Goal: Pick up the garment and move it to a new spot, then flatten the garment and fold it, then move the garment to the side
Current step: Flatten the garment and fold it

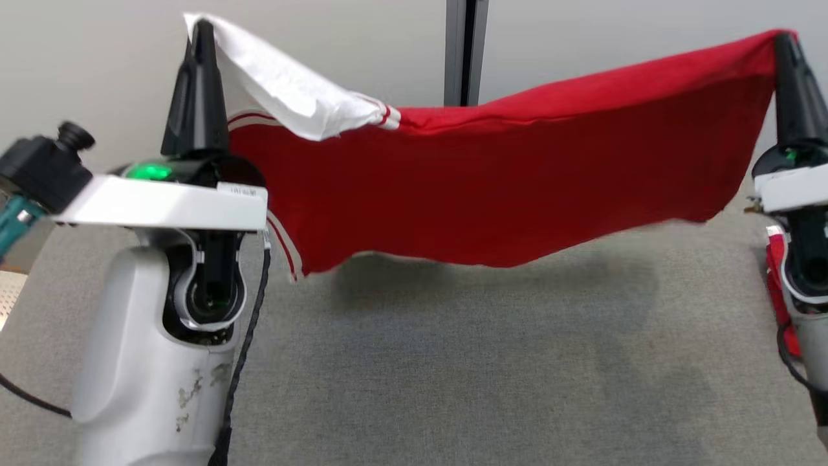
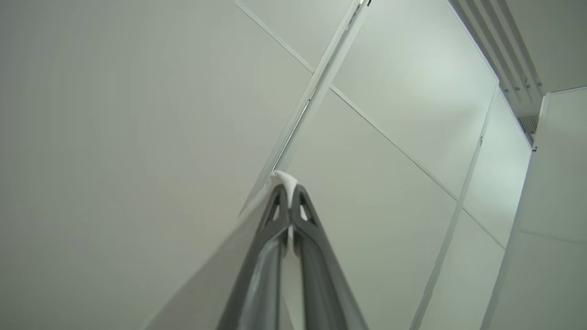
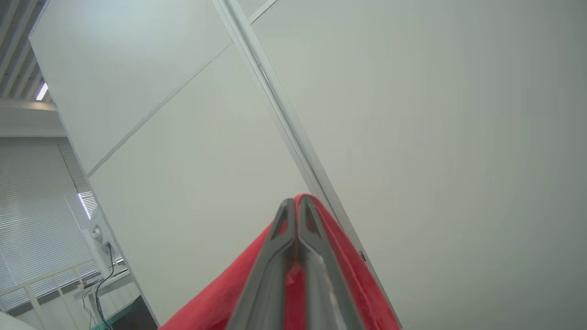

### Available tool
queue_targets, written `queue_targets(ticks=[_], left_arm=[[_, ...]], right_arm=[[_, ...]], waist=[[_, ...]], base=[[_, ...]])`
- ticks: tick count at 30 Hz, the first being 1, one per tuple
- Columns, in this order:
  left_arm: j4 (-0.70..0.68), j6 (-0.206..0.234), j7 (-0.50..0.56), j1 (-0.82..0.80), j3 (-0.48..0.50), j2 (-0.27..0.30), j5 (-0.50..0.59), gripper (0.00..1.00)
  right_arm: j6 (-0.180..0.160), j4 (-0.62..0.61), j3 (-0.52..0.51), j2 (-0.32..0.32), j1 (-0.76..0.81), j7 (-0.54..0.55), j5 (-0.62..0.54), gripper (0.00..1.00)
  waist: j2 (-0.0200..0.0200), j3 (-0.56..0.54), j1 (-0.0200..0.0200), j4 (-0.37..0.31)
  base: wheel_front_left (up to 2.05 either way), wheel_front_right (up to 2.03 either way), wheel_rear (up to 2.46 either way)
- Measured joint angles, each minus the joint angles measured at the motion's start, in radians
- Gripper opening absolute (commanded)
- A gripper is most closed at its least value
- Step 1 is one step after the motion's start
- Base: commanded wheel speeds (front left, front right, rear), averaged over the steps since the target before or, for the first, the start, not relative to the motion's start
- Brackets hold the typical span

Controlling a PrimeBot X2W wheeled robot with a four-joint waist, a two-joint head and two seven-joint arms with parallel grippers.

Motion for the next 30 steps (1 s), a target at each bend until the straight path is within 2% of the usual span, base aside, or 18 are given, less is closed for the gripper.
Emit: queue_targets(ticks=[7, 16, 21, 23, 28, 30], left_arm=[[-0.129, 0.090, 0.091, -0.139, 0.033, 0.005, -0.038, 0.00], [-0.209, 0.200, 0.186, -0.199, 0.091, 0.009, -0.110, 0.00], [-0.165, 0.225, 0.215, -0.223, 0.104, 0.013, -0.134, 0.00], [-0.090, 0.245, 0.233, -0.276, 0.102, 0.011, -0.160, 0.00], [0.034, 0.229, 0.229, -0.431, 0.069, 0.026, -0.124, 0.00], [0.092, 0.212, 0.209, -0.520, 0.067, 0.025, -0.122, 0.00]], right_arm=[[0.000, -0.105, -0.088, 0.012, -0.072, 0.070, -0.097, 0.00], [0.000, -0.215, -0.228, 0.113, -0.074, 0.254, -0.237, 0.00], [0.000, -0.236, -0.266, 0.149, -0.064, 0.341, -0.295, 0.00], [0.000, -0.245, -0.276, 0.134, -0.107, 0.349, -0.342, 0.00], [0.000, -0.189, -0.251, 0.125, -0.247, 0.347, -0.355, 0.00], [0.000, -0.144, -0.228, 0.090, -0.328, 0.317, -0.384, 0.00]], waist=[[0.0000, -0.056, 0.0000, -0.013], [0.0000, -0.058, 0.0000, -0.025], [0.0000, -0.024, 0.0001, -0.031], [0.0000, 0.013, 0.0000, -0.031], [0.0000, 0.110, 0.0000, -0.030], [0.0000, 0.159, 0.0000, -0.030]], base=[[0.00, 0.00, 0.00], [0.00, 0.00, 0.00], [0.00, 0.00, 0.00], [0.00, 0.00, 0.00], [0.00, 0.00, 0.00], [0.00, 0.00, 0.00]])
